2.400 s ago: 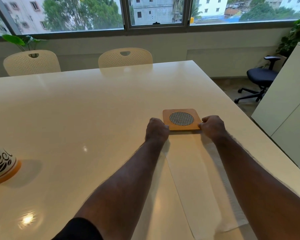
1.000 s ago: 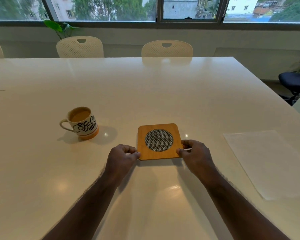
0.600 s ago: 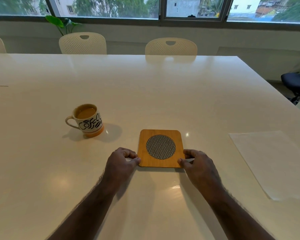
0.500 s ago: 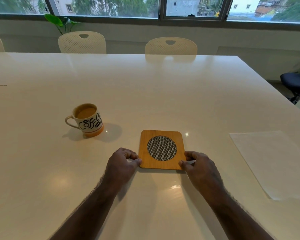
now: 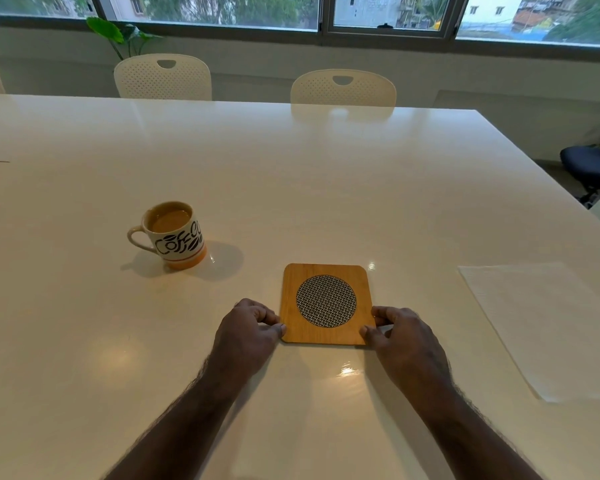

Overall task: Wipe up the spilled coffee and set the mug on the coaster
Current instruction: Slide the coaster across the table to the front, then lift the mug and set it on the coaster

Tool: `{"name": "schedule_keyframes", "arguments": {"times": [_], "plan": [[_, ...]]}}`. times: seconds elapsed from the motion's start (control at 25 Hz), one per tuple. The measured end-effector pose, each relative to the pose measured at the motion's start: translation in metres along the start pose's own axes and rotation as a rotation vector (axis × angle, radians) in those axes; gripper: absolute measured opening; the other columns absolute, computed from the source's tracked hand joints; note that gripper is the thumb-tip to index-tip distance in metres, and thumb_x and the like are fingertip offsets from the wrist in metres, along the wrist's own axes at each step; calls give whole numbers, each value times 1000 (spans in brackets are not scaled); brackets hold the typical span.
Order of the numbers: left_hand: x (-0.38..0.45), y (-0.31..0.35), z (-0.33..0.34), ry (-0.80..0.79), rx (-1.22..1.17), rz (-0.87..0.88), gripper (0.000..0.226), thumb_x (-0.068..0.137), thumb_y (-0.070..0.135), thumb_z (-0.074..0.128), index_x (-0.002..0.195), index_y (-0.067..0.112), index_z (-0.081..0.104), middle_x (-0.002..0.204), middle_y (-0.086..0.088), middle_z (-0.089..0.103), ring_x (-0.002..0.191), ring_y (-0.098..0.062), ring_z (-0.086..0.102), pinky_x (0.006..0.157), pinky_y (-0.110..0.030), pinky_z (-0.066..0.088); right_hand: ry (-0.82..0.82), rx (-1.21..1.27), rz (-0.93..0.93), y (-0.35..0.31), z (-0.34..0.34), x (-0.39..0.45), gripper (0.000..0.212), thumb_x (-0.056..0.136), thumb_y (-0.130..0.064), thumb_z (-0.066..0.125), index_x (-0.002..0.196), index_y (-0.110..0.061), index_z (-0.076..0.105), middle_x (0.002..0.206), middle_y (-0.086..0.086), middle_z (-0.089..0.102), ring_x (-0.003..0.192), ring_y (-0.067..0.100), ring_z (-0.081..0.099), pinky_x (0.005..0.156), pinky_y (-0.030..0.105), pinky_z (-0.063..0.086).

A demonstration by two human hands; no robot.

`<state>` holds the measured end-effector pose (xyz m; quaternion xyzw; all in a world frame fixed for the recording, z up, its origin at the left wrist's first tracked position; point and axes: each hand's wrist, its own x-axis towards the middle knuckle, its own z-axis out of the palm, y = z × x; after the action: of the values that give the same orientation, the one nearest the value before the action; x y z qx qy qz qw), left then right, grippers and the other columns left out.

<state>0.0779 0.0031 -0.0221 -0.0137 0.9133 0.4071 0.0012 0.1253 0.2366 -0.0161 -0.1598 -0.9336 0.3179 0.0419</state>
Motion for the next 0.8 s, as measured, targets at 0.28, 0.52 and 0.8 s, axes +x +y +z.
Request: {"name": "schedule_keyframes", "arguments": {"times": [0.28,0.52,0.8], "plan": [[-2,0,2,21,100,30,18,79,28,78,92,16,73,91,15,55,74,7,51,55,-5,32,16,-61,-18,-2,-2,1,46,88,-44,65,130,-26,59,121,-5,61,101,12,60,79,32,56],[-6,6,4,63,170,38,26,80,30,77,100,13,73,101,9,59,76,-1,53,51,-4,32,32,-99,-37,0,-3,-1,49,87,-48,64,131,-28,57,119,-7,62,101,12,60,75,32,56],[-9,5,0,138,193,95,38,85,31,69,119,15,66,123,-3,60,111,-15,53,85,-21,39,69,-50,-136,0,-7,7,54,87,-49,62,135,-28,50,135,0,54,114,20,57,81,39,58]]}}
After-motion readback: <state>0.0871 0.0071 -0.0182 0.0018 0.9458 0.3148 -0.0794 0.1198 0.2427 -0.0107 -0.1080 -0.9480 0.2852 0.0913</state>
